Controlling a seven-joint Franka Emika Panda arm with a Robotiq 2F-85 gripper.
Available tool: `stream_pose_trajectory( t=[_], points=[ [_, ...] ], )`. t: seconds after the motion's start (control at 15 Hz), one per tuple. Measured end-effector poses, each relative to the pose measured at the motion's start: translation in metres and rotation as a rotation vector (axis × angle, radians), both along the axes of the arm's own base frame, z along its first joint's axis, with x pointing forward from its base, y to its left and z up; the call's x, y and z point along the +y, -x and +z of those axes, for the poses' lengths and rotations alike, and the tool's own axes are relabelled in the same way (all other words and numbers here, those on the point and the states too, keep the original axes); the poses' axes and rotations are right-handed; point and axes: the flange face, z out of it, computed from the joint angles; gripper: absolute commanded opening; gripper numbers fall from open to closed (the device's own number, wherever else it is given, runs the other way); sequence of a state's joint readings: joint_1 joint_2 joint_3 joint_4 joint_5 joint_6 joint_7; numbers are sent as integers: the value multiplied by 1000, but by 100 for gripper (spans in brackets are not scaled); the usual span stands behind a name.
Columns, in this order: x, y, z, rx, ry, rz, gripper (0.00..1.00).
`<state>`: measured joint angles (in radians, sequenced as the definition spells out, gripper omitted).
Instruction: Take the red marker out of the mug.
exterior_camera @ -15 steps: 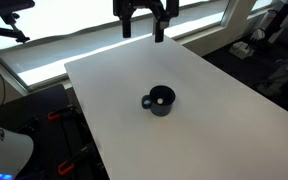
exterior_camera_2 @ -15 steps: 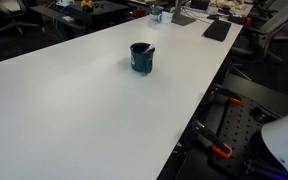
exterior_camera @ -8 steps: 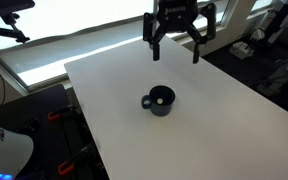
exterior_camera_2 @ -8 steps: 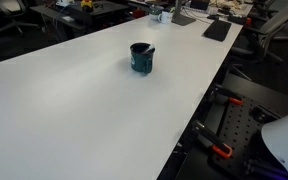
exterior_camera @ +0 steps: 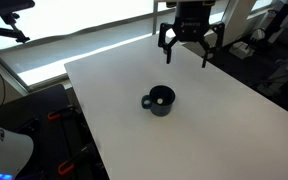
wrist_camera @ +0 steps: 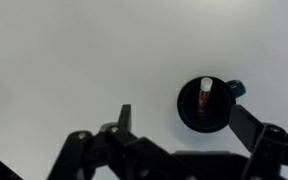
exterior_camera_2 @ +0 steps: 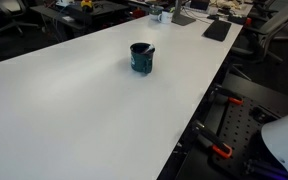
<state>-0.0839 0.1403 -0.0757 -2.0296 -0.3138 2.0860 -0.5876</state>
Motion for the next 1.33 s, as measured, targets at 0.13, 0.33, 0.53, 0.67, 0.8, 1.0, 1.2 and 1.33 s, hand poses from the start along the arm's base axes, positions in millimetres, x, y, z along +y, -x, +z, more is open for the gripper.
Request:
stream_pose_trajectory(
  t=[0.13, 0.33, 0.53, 0.67, 0.8, 1.0, 1.2, 1.33],
  points=[
    [4, -5, -6, 7, -51, 5, 94],
    [10, -12, -21, 24, -101, 2, 91],
    [12, -19, -41, 56, -120, -9, 84],
    [12, -24, -55, 82, -123, -14, 83],
    [11, -29, -66, 109, -124, -17, 78],
    [11, -36, -80, 155, -123, -25, 76],
    [15, -43, -92, 201, -118, -29, 77],
    [19, -46, -99, 228, -114, -32, 74]
  ],
)
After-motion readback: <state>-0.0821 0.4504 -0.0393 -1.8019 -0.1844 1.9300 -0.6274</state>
